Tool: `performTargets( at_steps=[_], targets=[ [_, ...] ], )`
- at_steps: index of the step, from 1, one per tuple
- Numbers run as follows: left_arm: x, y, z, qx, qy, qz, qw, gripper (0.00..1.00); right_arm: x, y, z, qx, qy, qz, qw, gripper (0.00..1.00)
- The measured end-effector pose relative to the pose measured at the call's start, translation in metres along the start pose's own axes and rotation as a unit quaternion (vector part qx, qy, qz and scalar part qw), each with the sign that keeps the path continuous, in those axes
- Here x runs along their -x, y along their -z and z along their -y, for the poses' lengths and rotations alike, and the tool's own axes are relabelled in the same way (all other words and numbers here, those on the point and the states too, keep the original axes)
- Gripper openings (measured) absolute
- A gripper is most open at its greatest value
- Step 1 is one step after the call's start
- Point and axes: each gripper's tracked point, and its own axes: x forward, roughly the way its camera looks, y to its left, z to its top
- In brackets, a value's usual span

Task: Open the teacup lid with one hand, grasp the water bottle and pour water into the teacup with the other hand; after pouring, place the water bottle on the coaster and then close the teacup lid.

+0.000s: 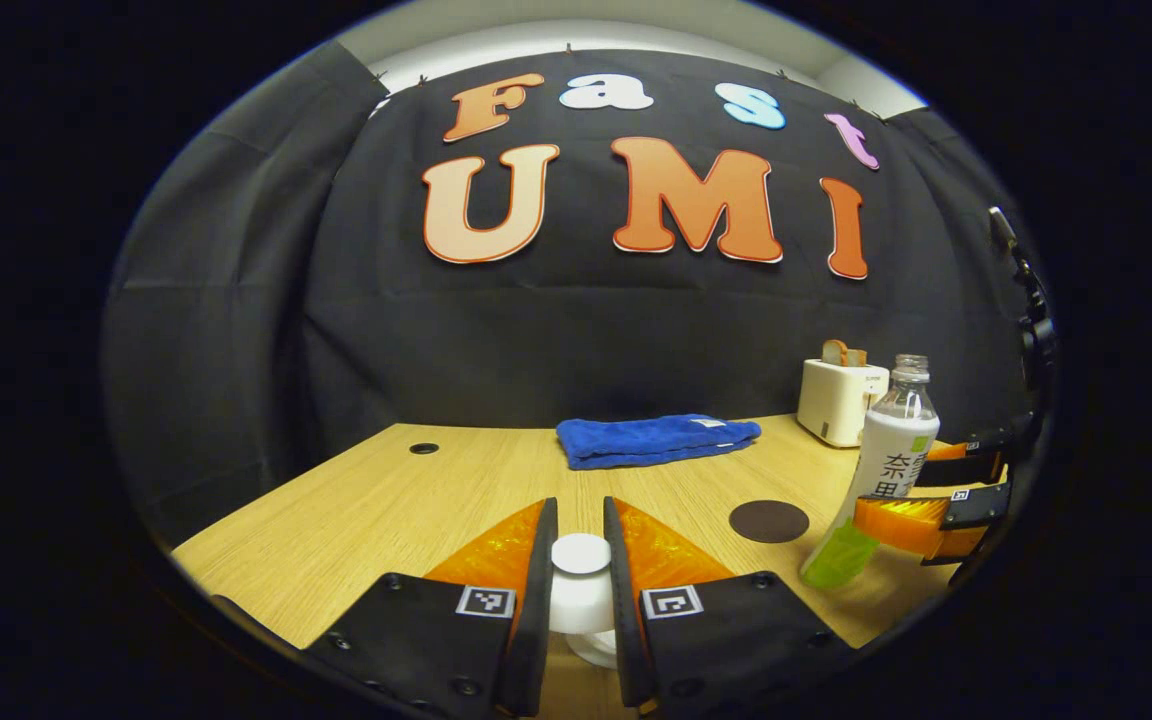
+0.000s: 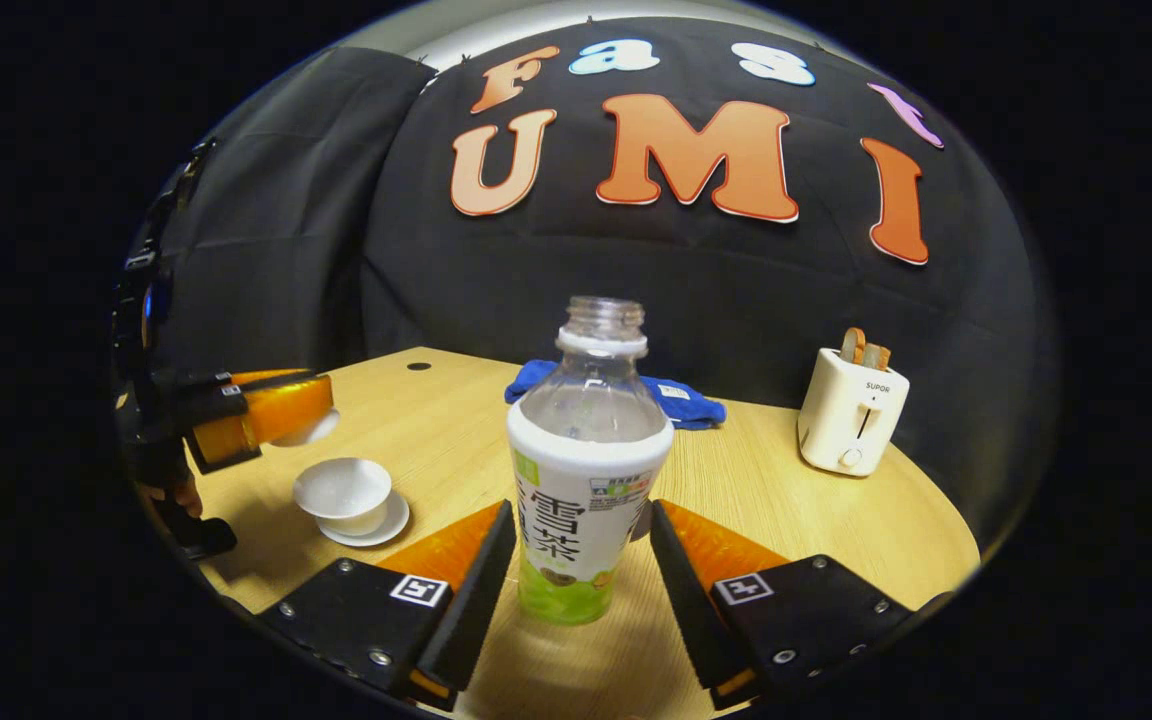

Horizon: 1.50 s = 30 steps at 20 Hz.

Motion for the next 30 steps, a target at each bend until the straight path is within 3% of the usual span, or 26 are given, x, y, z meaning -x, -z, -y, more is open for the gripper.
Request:
performTargets(
  at_steps=[1, 7, 10, 11, 14, 19, 24, 27, 30],
  targets=[
    [0.001, 0.0, -0.005, 0.001, -0.004, 0.0, 1.0, 0.33, 0.0, 0.0, -0.002, -0.003, 0.001, -0.001, 1.0, 0.7],
    [0.008, 0.002, -0.033, 0.008, -0.026, -0.006, 1.0, 0.33, 0.001, -0.013, -0.01, 0.032, 0.005, -0.007, 0.999, 0.65],
    [0.013, 0.007, -0.051, 0.009, -0.04, -0.013, 0.999, 0.32, 0.002, -0.02, -0.01, 0.084, 0.017, -0.004, 0.996, 0.6],
    [0.016, 0.006, -0.058, 0.008, -0.045, -0.013, 0.999, 0.32, 0.002, -0.022, -0.008, 0.106, 0.024, -0.004, 0.994, 0.65],
    [0.024, 0.008, -0.071, -0.002, -0.055, -0.014, 0.998, 0.32, 0.003, -0.031, -0.004, 0.175, 0.048, 0.003, 0.983, 0.65],
    [0.036, 0.01, -0.085, -0.015, -0.067, -0.015, 0.998, 0.33, 0.001, -0.034, -0.002, 0.289, 0.083, 0.008, 0.954, 0.65],
    [0.044, 0.015, -0.095, -0.016, -0.074, -0.018, 0.997, 0.33, -0.002, -0.04, -0.006, 0.358, 0.099, 0.014, 0.928, 0.64],
    [0.047, 0.019, -0.101, -0.019, -0.076, -0.021, 0.997, 0.32, -0.005, -0.045, -0.013, 0.414, 0.106, 0.023, 0.904, 0.65],
    [0.051, 0.022, -0.106, -0.021, -0.079, -0.023, 0.996, 0.32, -0.006, -0.048, -0.024, 0.477, 0.112, 0.033, 0.871, 0.64]
  ],
)
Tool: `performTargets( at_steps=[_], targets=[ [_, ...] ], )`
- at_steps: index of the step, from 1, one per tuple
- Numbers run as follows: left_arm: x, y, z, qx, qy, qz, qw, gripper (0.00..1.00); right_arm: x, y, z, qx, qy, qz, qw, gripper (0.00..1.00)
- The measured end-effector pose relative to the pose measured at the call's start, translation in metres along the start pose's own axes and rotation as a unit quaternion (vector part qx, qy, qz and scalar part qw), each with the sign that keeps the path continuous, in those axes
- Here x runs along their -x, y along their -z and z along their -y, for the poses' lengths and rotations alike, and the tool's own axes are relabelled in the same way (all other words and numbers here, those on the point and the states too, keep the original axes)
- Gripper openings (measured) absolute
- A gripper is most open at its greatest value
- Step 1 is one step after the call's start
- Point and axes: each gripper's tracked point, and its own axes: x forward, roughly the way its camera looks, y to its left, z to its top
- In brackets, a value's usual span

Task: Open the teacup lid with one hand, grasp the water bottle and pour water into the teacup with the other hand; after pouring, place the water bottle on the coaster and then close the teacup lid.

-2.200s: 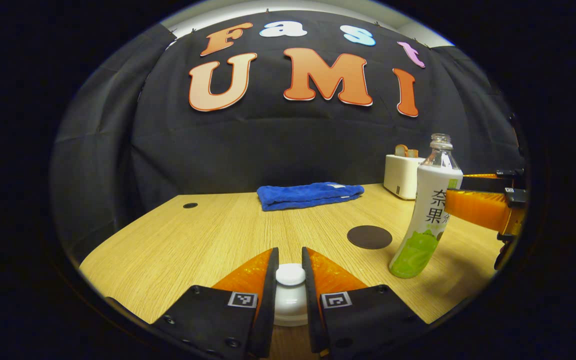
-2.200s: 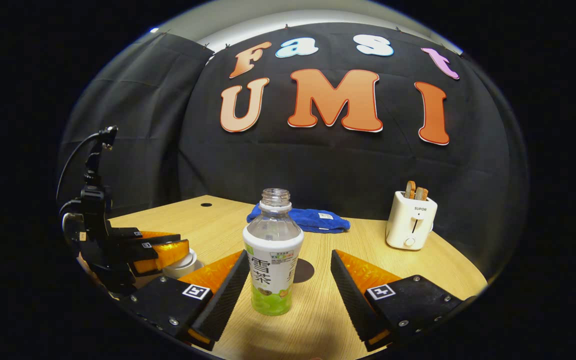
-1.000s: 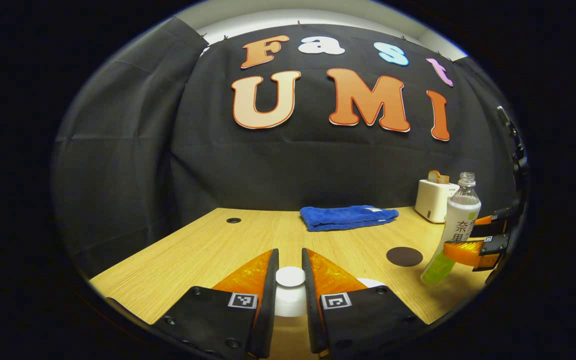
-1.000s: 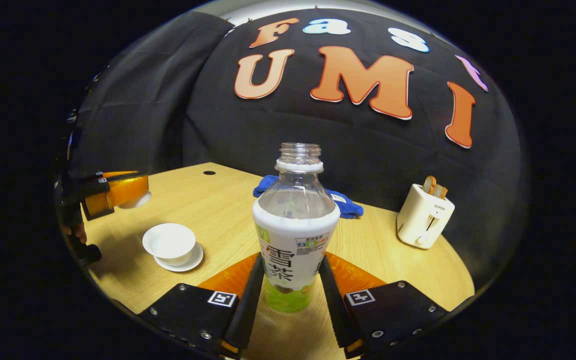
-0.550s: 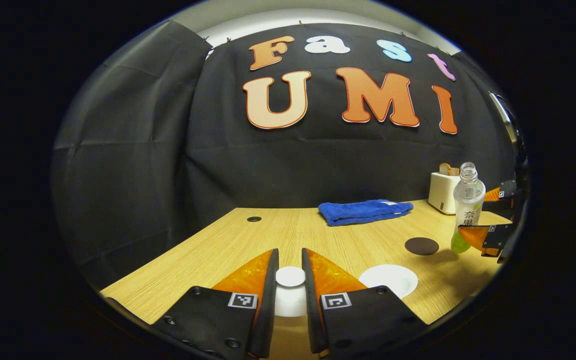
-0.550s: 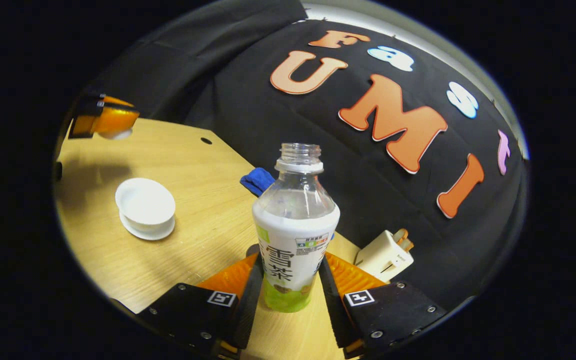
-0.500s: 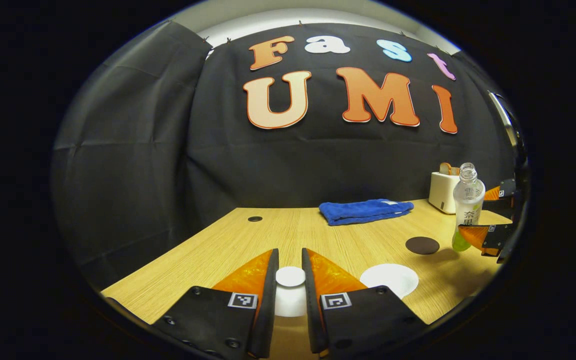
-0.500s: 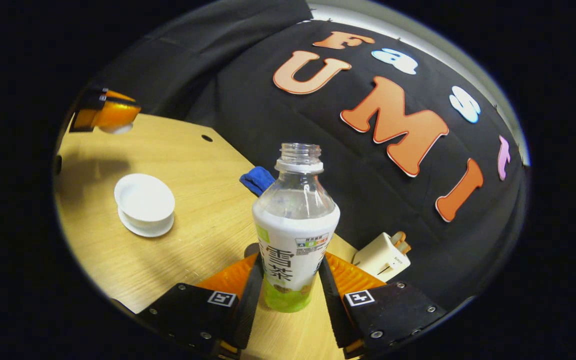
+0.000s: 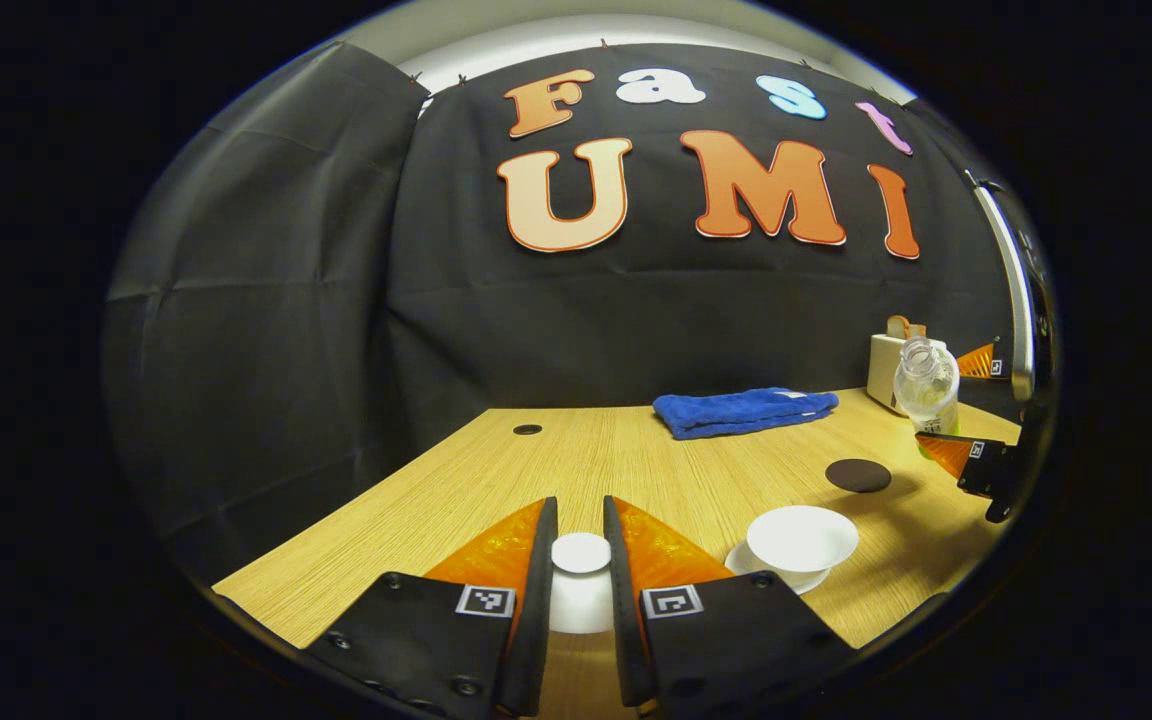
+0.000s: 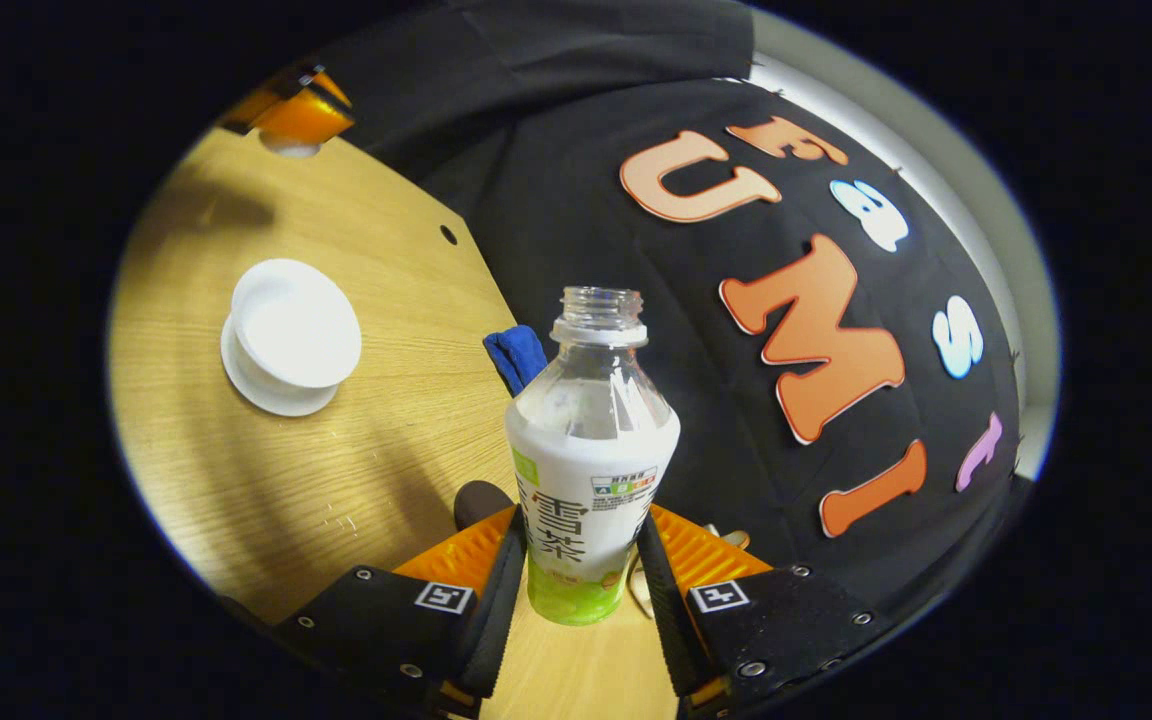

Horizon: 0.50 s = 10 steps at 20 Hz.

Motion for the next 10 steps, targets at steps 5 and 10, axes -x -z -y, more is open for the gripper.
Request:
performTargets(
  at_steps=[5, 10],
  targets=[
    [0.004, 0.004, -0.007, -0.006, -0.003, -0.001, 1.0, 0.32, -0.007, -0.008, -0.013, 0.09, 0.009, 0.019, 0.996, 0.64],
    [0.007, 0.012, -0.015, -0.005, -0.005, -0.006, 1.0, 0.32, -0.006, -0.014, -0.017, 0.176, 0.031, 0.026, 0.984, 0.64]
  ],
)
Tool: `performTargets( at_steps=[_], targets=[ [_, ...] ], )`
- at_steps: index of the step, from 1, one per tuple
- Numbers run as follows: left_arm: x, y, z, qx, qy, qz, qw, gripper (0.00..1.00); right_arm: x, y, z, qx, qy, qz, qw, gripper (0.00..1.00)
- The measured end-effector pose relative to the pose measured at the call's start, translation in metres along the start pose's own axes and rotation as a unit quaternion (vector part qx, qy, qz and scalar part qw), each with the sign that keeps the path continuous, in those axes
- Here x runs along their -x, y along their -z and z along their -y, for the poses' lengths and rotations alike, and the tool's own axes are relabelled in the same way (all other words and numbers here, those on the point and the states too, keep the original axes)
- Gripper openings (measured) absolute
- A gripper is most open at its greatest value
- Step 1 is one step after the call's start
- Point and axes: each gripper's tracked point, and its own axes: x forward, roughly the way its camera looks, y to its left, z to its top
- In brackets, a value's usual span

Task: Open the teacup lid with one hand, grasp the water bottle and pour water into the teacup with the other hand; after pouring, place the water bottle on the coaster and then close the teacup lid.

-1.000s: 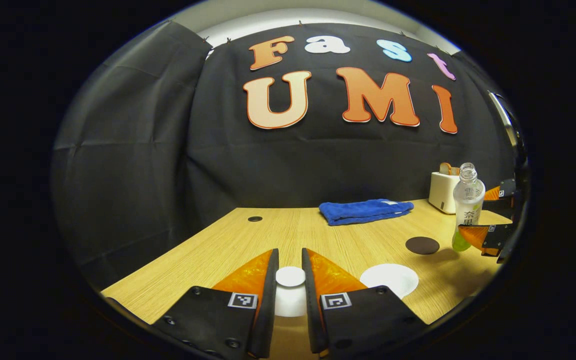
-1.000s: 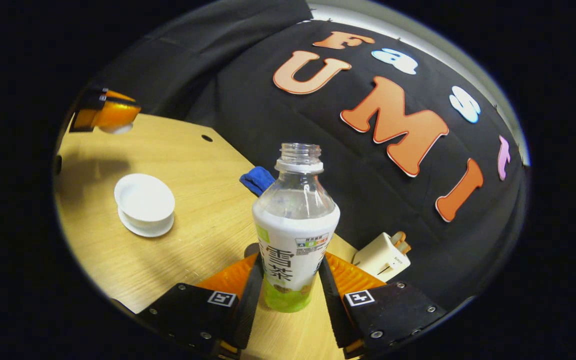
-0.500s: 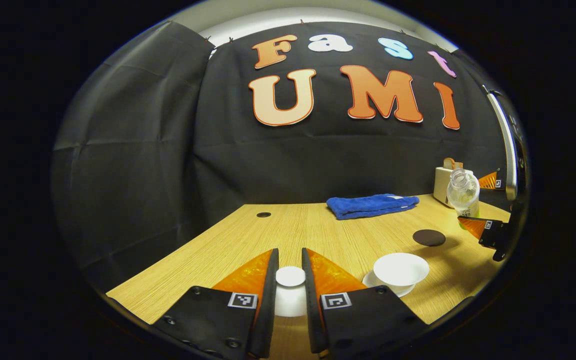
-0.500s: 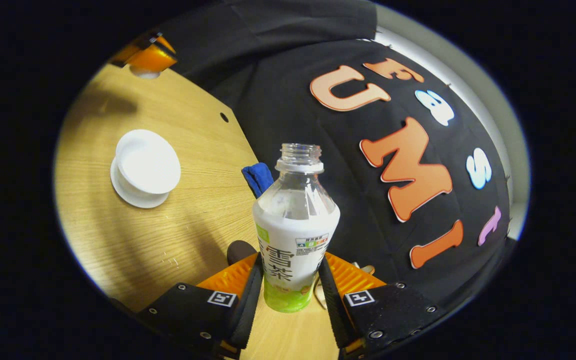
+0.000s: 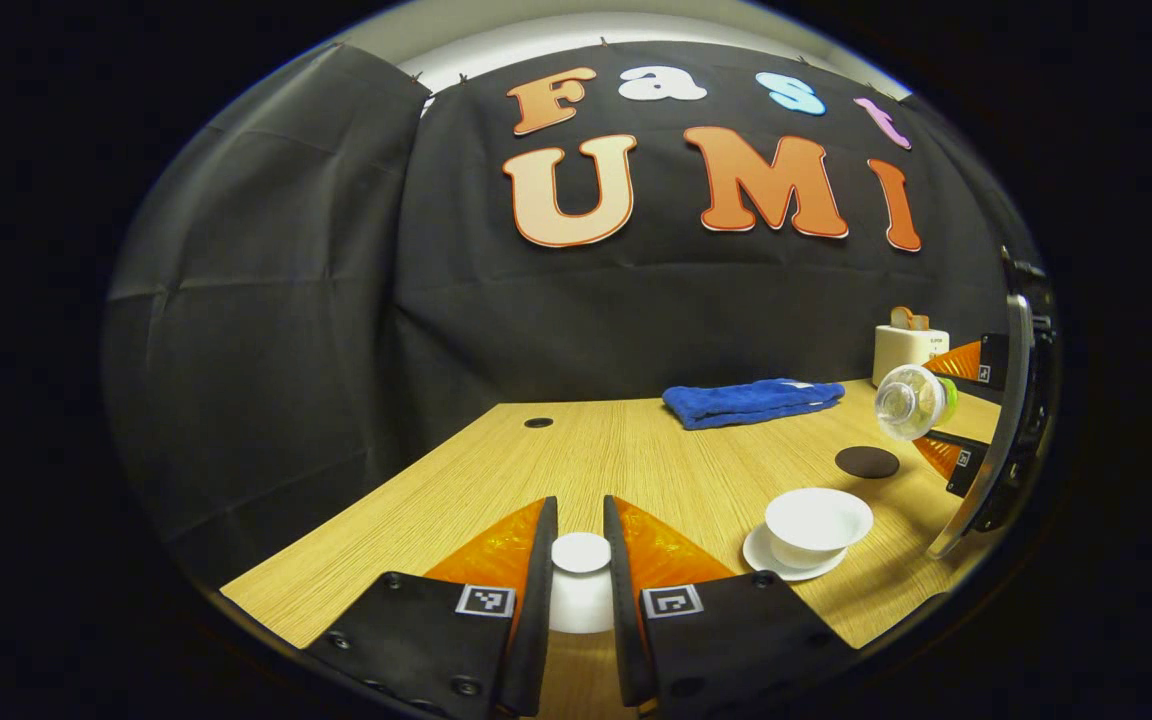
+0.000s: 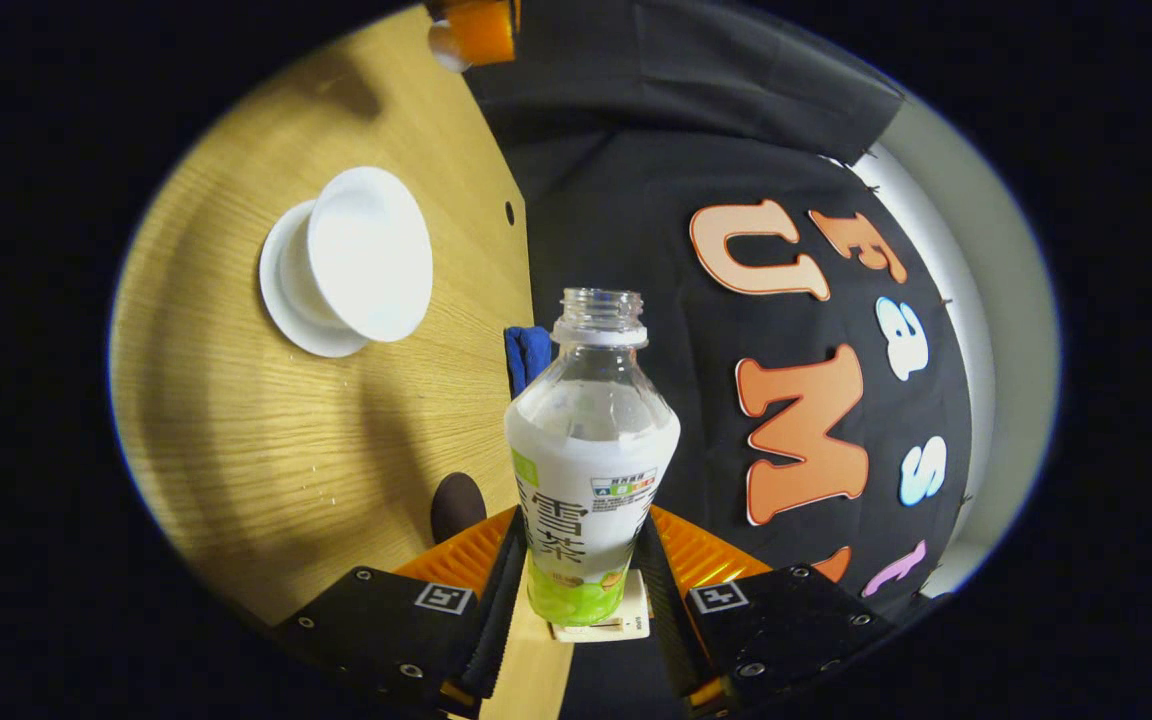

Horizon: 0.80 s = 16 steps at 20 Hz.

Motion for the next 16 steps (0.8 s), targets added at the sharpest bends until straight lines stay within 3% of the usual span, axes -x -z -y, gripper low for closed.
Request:
performTargets(
  at_steps=[7, 8, 9, 12, 13, 16],
  targets=[
    [0.003, 0.002, -0.011, -0.001, -0.003, 0.0, 1.0, 0.31, -0.001, -0.018, 0.012, 0.096, 0.04, 0.022, 0.994, 0.64],
    [0.004, 0.002, -0.014, 0.002, -0.003, 0.0, 1.0, 0.32, -0.008, -0.021, 0.015, 0.106, 0.043, 0.025, 0.993, 0.67],
    [0.005, 0.0, -0.015, 0.006, -0.003, 0.002, 1.0, 0.3, -0.011, -0.022, 0.015, 0.114, 0.044, 0.029, 0.992, 0.64],
    [0.008, 0.002, -0.017, 0.005, -0.004, 0.001, 1.0, 0.32, -0.011, -0.024, 0.012, 0.144, 0.048, 0.039, 0.988, 0.64],
    [0.007, 0.001, -0.018, 0.005, -0.004, 0.001, 1.0, 0.32, -0.01, -0.025, 0.016, 0.155, 0.055, 0.04, 0.986, 0.67],
    [0.007, 0.003, -0.02, 0.007, -0.004, 0.001, 1.0, 0.31, -0.011, -0.023, 0.019, 0.167, 0.066, 0.042, 0.983, 0.64]
  ],
)
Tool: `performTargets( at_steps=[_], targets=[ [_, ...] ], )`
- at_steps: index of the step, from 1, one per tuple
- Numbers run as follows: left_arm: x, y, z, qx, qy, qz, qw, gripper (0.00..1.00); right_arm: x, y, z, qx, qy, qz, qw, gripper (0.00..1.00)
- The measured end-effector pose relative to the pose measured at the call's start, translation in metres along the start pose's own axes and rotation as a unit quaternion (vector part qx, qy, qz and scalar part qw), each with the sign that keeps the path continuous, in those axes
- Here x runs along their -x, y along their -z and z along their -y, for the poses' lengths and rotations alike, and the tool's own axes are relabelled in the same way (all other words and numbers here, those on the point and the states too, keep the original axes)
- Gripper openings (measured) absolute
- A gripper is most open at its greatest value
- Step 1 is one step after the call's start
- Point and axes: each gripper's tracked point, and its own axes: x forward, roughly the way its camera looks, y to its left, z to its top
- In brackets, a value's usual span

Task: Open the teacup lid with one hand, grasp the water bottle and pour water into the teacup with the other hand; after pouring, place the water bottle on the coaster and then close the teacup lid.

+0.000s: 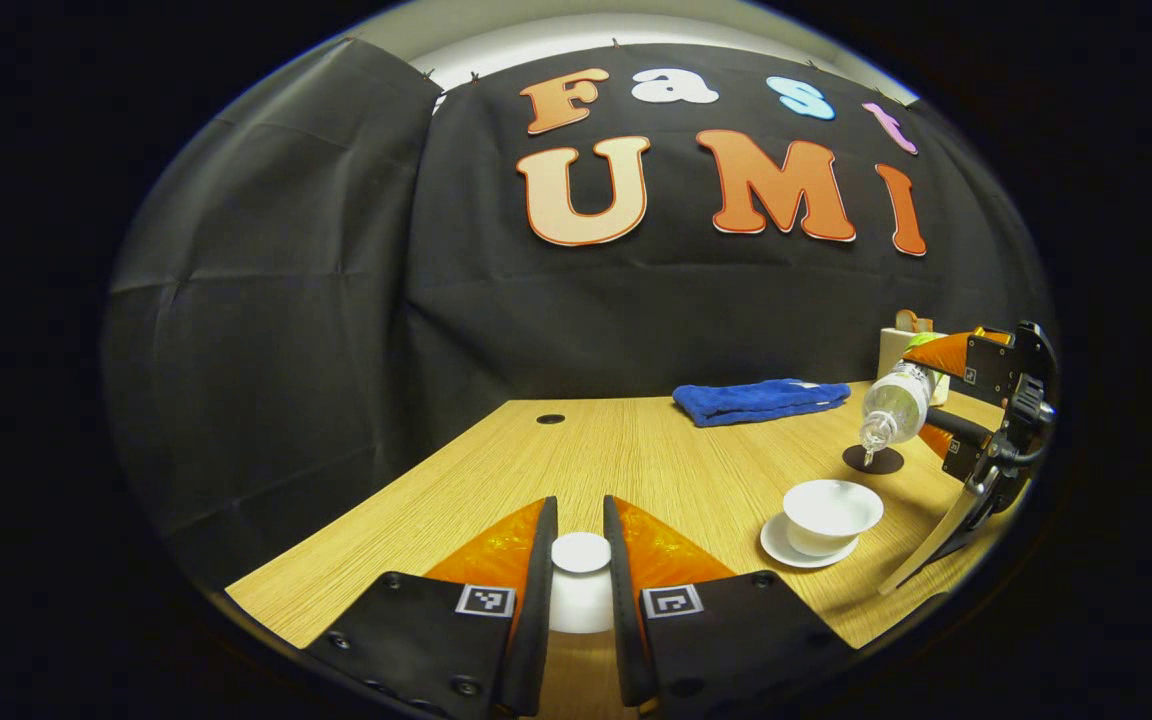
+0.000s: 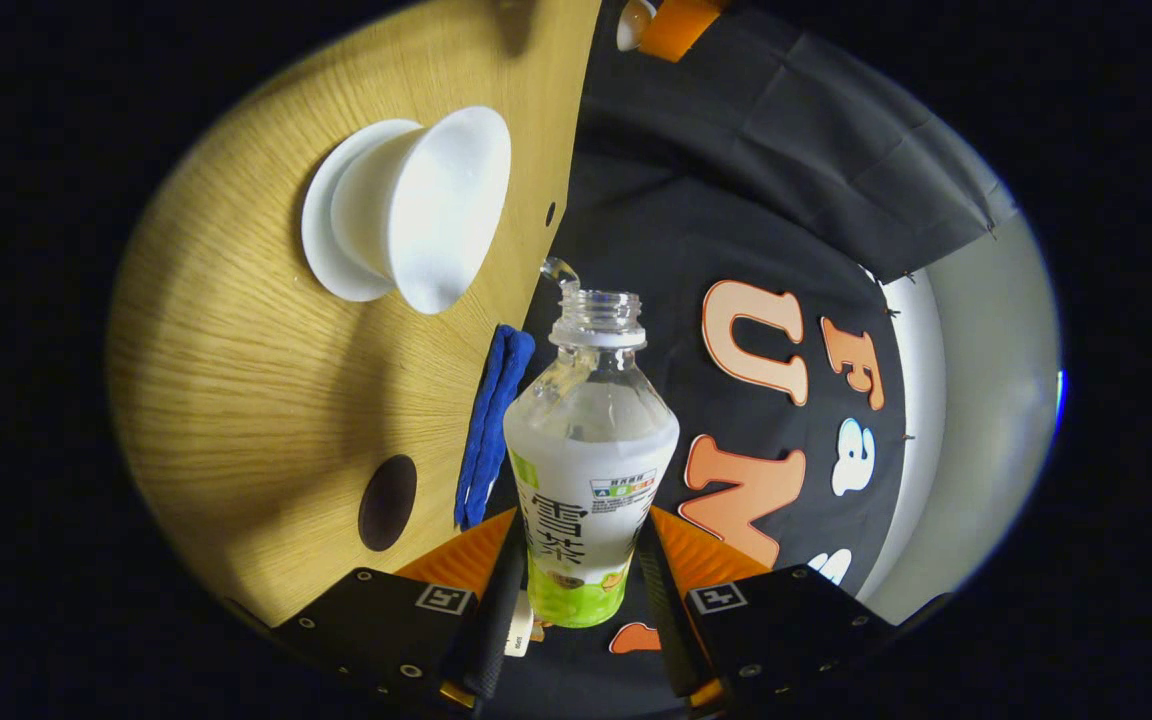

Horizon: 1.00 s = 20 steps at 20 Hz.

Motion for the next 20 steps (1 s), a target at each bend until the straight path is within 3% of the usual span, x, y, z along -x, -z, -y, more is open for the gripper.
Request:
performTargets(
  at_steps=[17, 18, 20],
  targets=[
    [0.0, -0.004, -0.016, 0.001, -0.003, 0.004, 1.0, 0.31, -0.007, -0.004, 0.032, 0.082, 0.036, 0.027, 0.996, 0.64],
    [0.0, -0.004, -0.016, 0.002, -0.003, 0.004, 1.0, 0.32, -0.007, -0.003, 0.034, 0.085, 0.037, 0.028, 0.995, 0.6],
    [0.001, -0.005, -0.018, 0.002, -0.004, 0.005, 1.0, 0.32, -0.01, -0.001, 0.04, 0.091, 0.043, 0.028, 0.995, 0.64]
  ],
)
